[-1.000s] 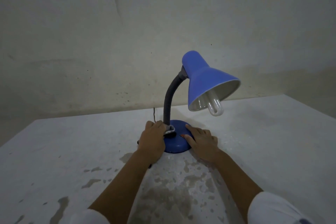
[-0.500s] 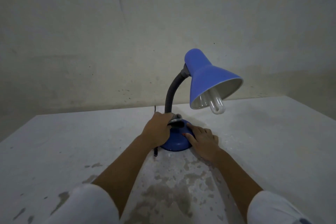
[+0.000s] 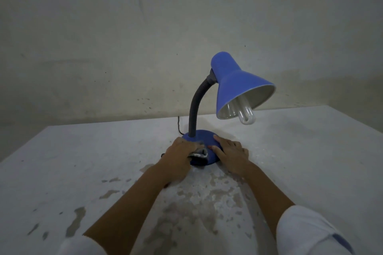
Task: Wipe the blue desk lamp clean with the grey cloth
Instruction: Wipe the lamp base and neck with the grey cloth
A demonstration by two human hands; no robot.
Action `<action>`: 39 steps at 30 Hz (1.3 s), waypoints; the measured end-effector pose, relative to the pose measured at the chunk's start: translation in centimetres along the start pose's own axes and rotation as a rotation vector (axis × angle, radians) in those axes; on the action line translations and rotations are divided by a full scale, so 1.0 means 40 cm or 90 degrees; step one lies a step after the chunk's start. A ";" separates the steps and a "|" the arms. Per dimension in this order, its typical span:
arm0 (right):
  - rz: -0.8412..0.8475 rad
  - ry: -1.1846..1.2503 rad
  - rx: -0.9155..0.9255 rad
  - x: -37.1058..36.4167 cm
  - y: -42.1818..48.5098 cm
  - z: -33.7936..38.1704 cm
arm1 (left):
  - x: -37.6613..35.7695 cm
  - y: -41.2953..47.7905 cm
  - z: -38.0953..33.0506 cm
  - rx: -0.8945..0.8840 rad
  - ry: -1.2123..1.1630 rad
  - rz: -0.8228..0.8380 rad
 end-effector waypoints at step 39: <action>0.038 0.077 -0.005 0.023 -0.027 0.036 | -0.013 -0.119 -0.043 0.091 -0.047 0.028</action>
Point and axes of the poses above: each hand's wrist, its own y-axis towards the middle knuckle, its own x-axis out of the back of the hand, z = x × y, the point moved 6 cm from there along y, towards the middle knuckle, and after that the axes turned 9 degrees about x, right-handed, at the moved point
